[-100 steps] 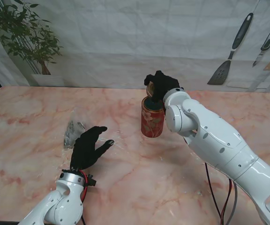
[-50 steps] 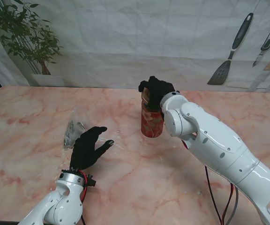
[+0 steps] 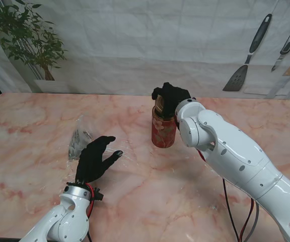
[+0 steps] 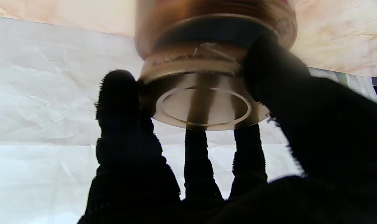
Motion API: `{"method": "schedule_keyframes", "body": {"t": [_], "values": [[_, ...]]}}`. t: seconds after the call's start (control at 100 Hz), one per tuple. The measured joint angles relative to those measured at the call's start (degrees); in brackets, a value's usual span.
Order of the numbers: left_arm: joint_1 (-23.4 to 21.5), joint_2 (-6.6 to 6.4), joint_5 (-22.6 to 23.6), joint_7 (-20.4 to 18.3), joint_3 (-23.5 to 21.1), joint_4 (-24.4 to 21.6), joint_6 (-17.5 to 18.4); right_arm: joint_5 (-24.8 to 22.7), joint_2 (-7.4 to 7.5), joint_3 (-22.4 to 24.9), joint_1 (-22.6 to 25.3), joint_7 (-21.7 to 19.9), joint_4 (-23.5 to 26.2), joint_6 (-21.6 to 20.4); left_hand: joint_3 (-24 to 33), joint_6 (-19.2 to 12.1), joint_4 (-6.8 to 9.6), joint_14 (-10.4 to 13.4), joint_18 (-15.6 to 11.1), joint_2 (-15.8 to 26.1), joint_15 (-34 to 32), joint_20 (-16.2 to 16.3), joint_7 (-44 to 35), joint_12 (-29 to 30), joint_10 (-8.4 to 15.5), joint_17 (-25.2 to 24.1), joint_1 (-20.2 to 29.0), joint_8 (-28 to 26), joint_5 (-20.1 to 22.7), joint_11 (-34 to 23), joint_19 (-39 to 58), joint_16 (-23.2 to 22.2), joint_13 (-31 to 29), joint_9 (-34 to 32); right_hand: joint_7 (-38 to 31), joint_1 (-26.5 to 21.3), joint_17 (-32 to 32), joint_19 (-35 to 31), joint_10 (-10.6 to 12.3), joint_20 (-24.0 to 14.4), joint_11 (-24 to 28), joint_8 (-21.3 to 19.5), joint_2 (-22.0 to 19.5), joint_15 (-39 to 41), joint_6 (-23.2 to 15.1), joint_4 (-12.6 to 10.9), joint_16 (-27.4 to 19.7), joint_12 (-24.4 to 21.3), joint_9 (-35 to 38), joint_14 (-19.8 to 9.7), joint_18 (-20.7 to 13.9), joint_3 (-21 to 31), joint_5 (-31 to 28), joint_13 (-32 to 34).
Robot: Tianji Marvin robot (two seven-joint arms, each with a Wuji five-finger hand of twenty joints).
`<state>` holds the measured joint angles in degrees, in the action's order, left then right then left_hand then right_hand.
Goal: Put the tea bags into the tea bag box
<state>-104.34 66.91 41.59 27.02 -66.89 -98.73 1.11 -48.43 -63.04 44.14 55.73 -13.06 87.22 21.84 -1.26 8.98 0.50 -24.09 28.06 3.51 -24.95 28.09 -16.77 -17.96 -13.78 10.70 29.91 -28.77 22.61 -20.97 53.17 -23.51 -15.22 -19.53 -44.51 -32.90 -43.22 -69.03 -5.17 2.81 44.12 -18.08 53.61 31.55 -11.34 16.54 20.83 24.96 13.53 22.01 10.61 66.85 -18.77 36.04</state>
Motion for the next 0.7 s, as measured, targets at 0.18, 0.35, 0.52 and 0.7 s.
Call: {"method": "schedule_keyframes", "body": {"t": [0.18, 0.35, 0.52, 0.7], "values": [[0.0, 0.0, 0.05, 0.2, 0.0, 0.0, -0.01, -0.15, 0.19, 1.2, 1.02, -0.63, 1.22, -0.31, 0.0, 0.0, 0.0, 0.0, 0.0, 0.0, 0.0, 0.0, 0.0, 0.0, 0.0, 0.0, 0.0, 0.0, 0.0, 0.0, 0.0, 0.0, 0.0, 0.0, 0.0, -0.11, 0.0, 0.0, 0.0, 0.0, -0.08, 0.0, 0.0, 0.0, 0.0, 0.0, -0.01, 0.0, 0.01, 0.0, 0.0, 0.0, 0.0, 0.0], [0.08, 0.0, 0.08, 0.23, 0.02, 0.04, -0.01, -0.66, 0.57, 2.19, 2.01, -1.9, 2.47, -0.77, 0.0, 0.0, 0.0, 0.0, 0.0, 0.0, 0.0, 0.0, 0.0, 0.0, 0.0, 0.0, 0.0, 0.0, 0.0, 0.0, 0.0, 0.0, 0.0, 0.0, 0.0, -0.42, 0.0, 0.0, 0.0, 0.0, -0.29, 0.0, 0.0, -0.37, 0.0, 0.0, -0.32, 0.0, 0.01, 0.0, 0.0, 0.0, 0.0, 0.0], [0.28, 0.01, 0.14, 0.66, 0.15, 0.26, 0.02, -1.04, 0.98, 2.4, 2.3, -3.32, 2.98, -1.53, 0.0, 0.0, 0.0, 0.0, 0.0, 0.0, 0.0, 0.0, 0.0, 0.0, 0.0, 0.0, 0.0, 0.0, 0.0, 0.0, 0.0, 0.0, 0.0, -0.08, 0.0, -0.48, 0.0, 0.0, 0.02, 0.0, -0.29, 0.0, 0.0, -0.42, 0.0, 0.0, -0.4, 0.0, 0.01, 0.0, 0.0, 0.0, 0.0, 0.0], [0.45, 0.03, 0.19, 0.78, 0.24, 0.48, 0.08, -1.33, 1.15, 2.03, 2.1, -3.72, 2.9, -1.61, 0.0, 0.0, 0.0, 0.0, 0.0, 0.0, 0.0, 0.0, 0.02, 0.0, 0.0, 0.0, 0.0, 0.0, 0.0, 0.0, 0.0, 0.0, 0.0, -0.09, 0.01, -0.51, 0.0, 0.0, 0.03, 0.0, -0.3, 0.0, -0.01, -0.44, 0.0, 0.0, -0.44, 0.0, 0.01, 0.0, 0.0, 0.0, 0.0, 0.0]]}}
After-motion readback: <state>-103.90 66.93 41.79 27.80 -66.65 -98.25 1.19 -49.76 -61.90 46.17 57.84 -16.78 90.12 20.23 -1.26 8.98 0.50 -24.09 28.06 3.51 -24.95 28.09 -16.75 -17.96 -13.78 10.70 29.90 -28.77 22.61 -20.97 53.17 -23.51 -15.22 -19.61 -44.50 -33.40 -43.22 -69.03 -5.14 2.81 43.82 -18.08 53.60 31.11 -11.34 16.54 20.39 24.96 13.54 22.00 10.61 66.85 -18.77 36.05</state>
